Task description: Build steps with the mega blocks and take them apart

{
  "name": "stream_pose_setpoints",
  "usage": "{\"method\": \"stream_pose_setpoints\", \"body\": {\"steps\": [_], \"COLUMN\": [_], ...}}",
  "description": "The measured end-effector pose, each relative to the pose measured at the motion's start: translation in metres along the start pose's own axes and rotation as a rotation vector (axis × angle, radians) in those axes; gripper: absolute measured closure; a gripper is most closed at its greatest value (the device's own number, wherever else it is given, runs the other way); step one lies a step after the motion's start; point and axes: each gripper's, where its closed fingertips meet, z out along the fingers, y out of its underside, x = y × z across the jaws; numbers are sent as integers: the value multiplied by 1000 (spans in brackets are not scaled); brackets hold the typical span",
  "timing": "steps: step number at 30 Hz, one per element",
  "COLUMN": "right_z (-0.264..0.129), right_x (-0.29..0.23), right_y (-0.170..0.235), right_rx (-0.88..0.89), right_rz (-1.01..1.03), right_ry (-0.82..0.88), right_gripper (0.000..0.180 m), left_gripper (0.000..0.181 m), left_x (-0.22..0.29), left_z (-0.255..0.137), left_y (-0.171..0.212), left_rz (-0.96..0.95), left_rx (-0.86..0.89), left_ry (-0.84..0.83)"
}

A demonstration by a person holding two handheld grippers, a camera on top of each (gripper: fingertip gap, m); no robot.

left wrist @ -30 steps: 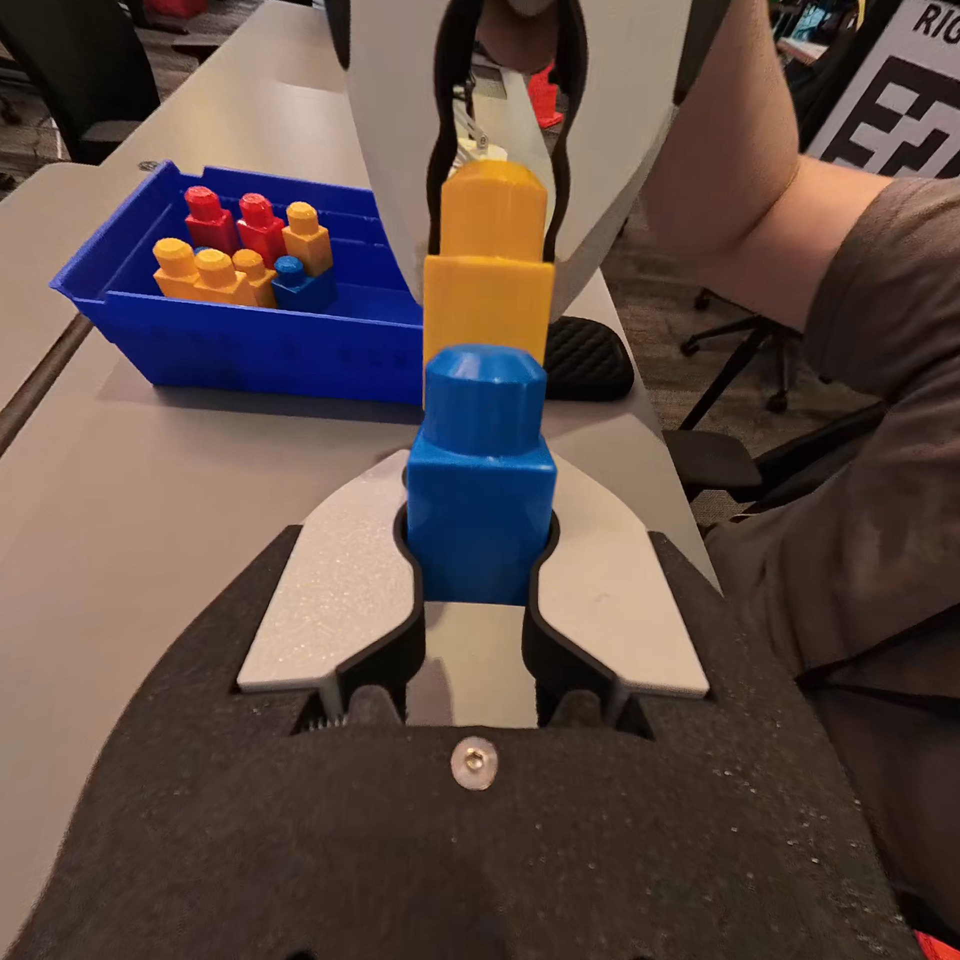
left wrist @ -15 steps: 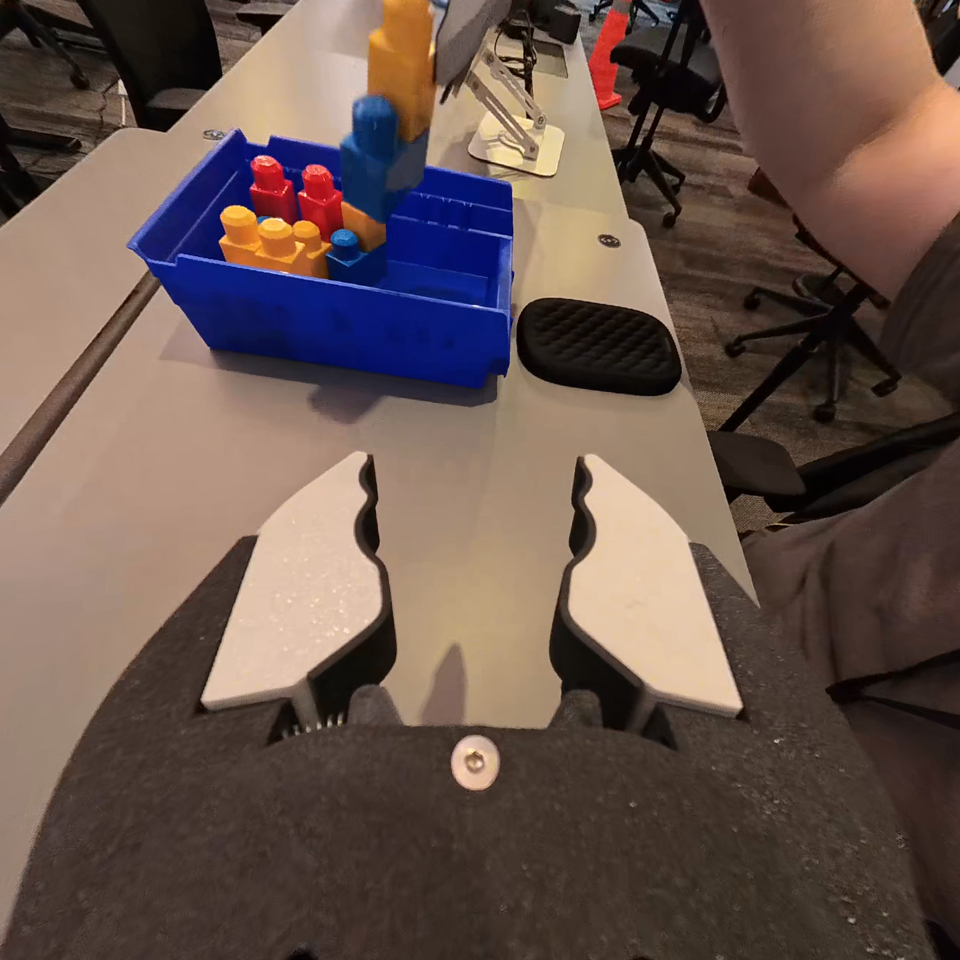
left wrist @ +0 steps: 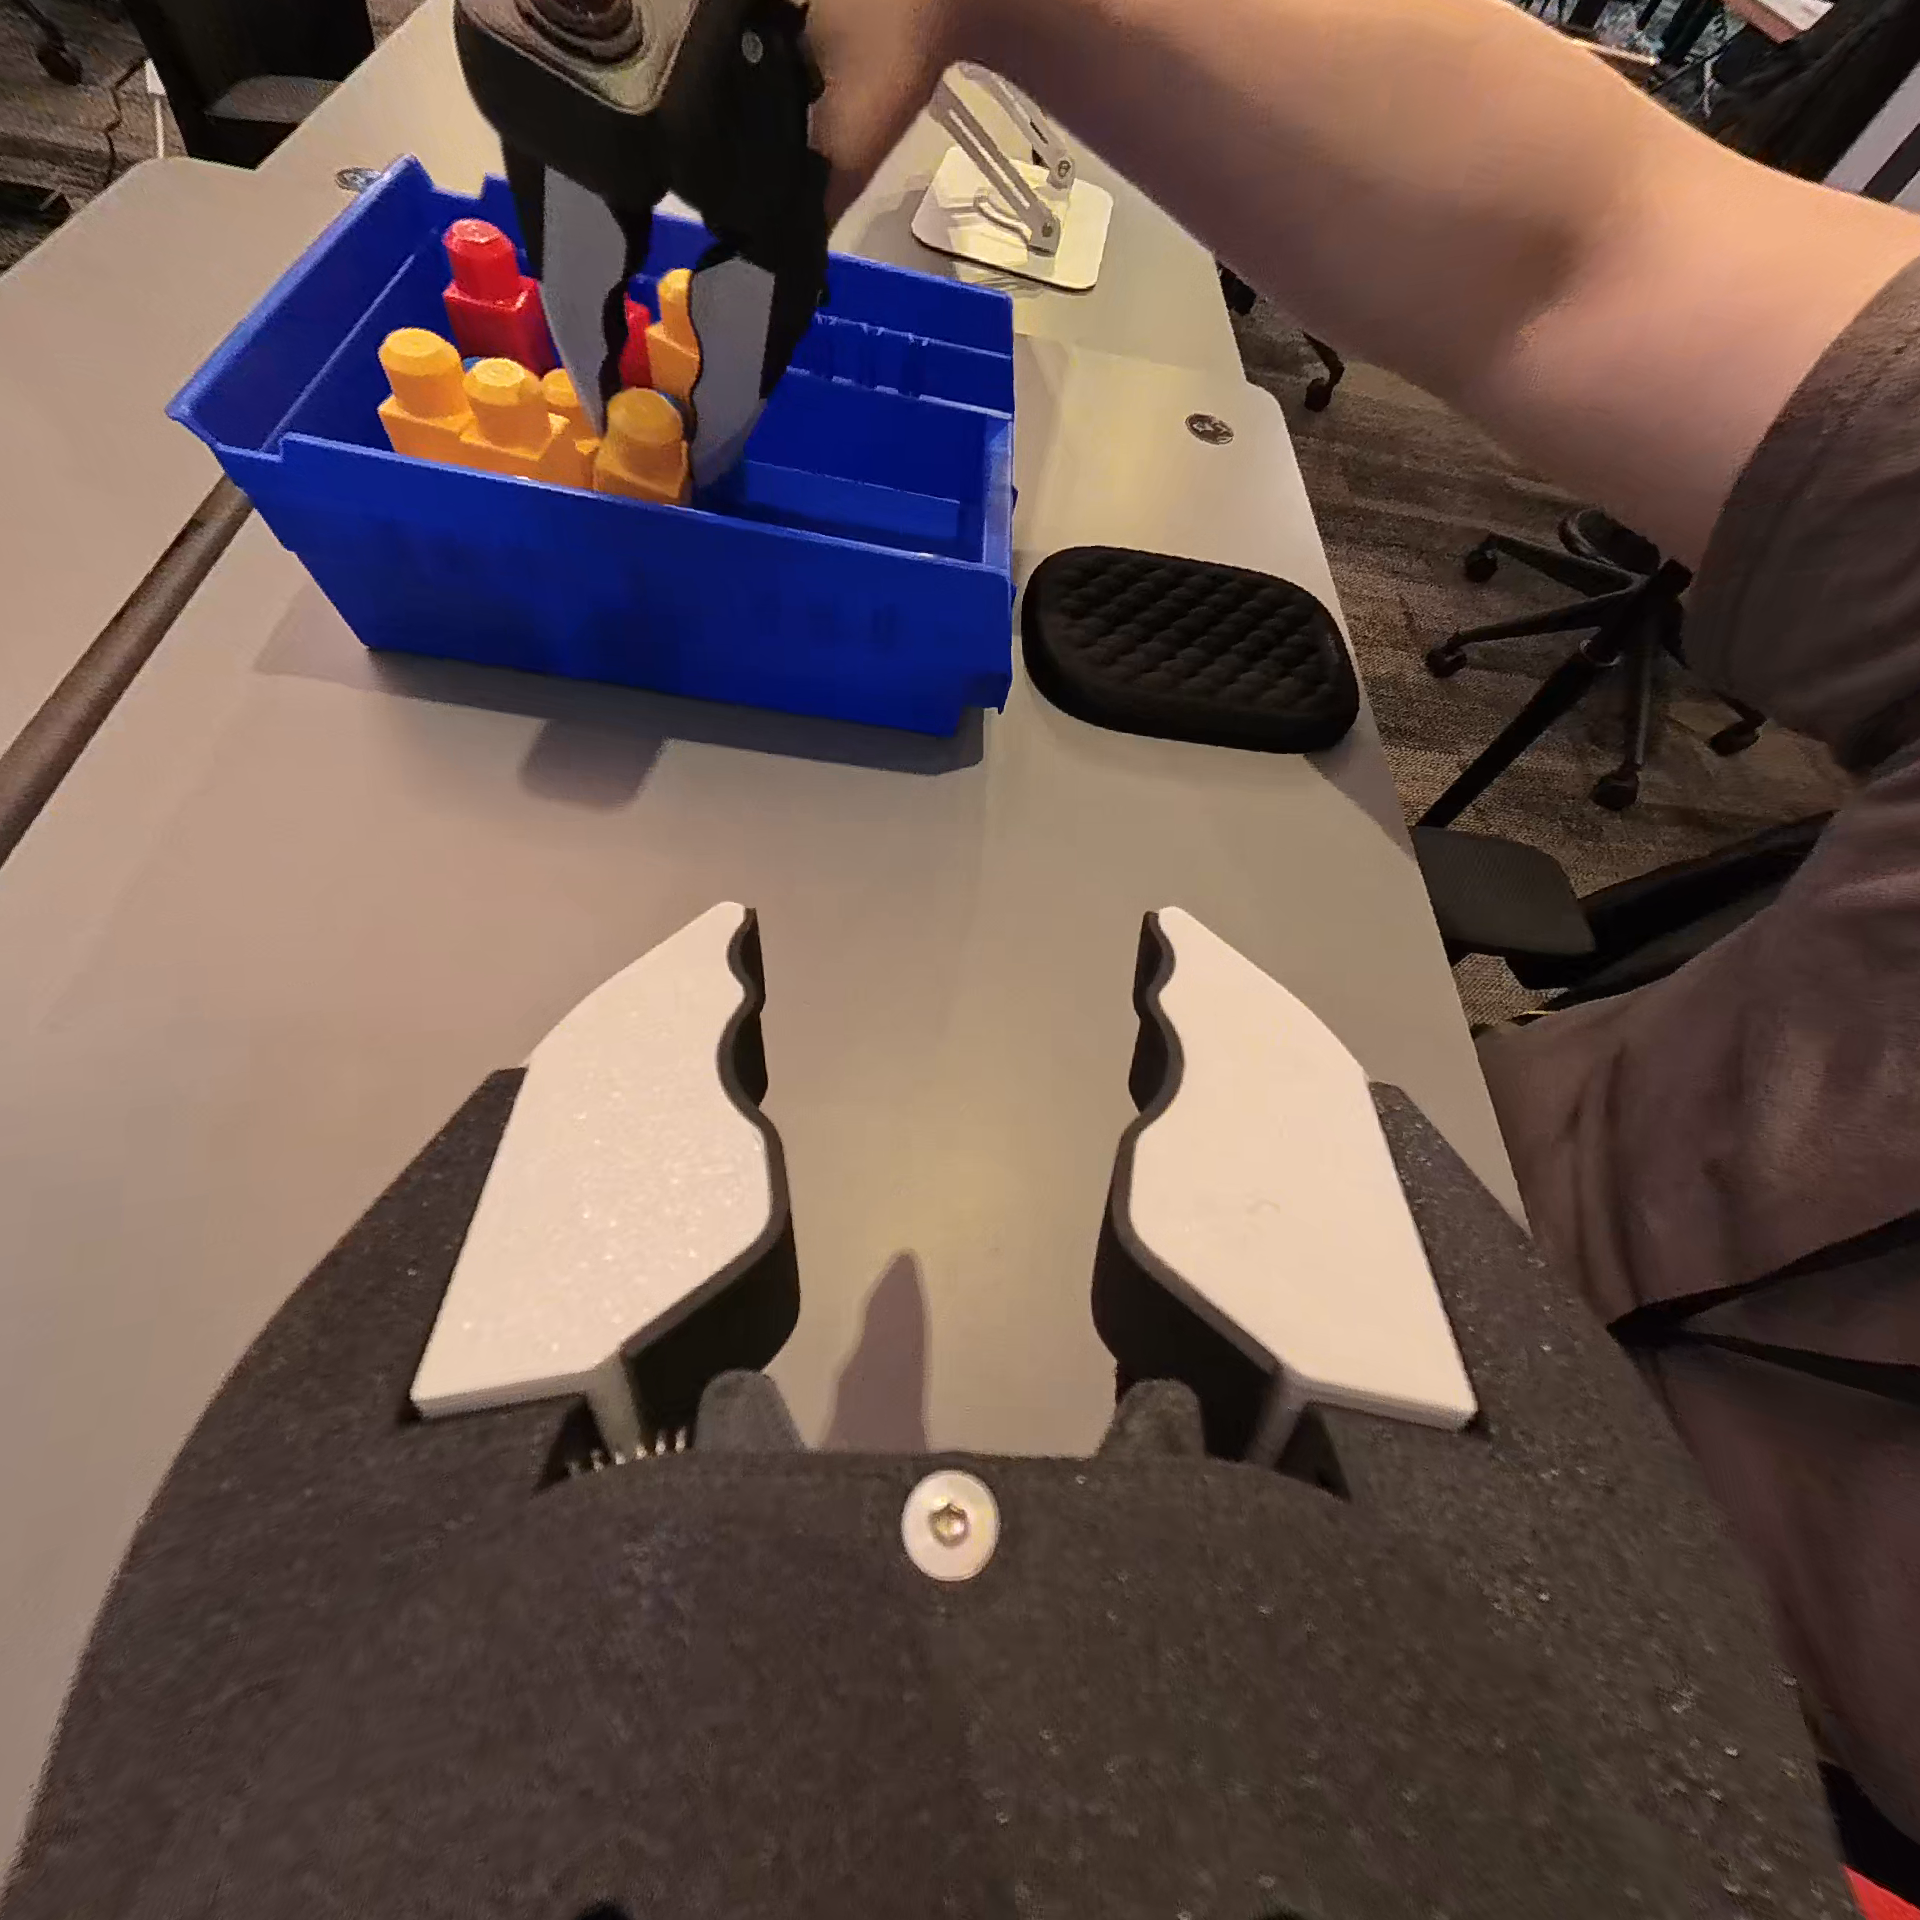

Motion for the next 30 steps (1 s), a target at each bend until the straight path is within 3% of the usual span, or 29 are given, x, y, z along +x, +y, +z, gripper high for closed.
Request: {"method": "stream_pose_setpoints", "body": {"steps": [11, 14, 17, 20, 22, 26, 30], "right_z": [1, -20, -60, -110, -141, -184, -198], "right_x": [15, 19, 23, 19, 12, 5, -4], "right_y": [5, -1, -15, -42, -61, -100, -132], "right_rx": [29, 95, 247, 518, 678, 842, 875], "right_rz": [25, 39, 84, 139, 162, 190, 156], "right_ry": [87, 156, 303, 446, 504, 521, 524], "right_gripper": [142, 142, 140, 140, 140, 140, 135], "left_gripper": [112, 113, 113, 117, 118, 126, 118], "left_x": [2, -3, -32, -76, -94, -115, -138], "left_z": [-19, -52, -115, -203, -253, -285, -270], "left_y": [-8, -16, -13, 31, 72, 140, 190], "left_rz": [9, 43, 76, 10, -73, -332, -549], "left_rx": [19, 34, 15, -154, -310, -448, -465], "left_ry": [-12, -101, -382, -820, -1027, -1082, -964]}}
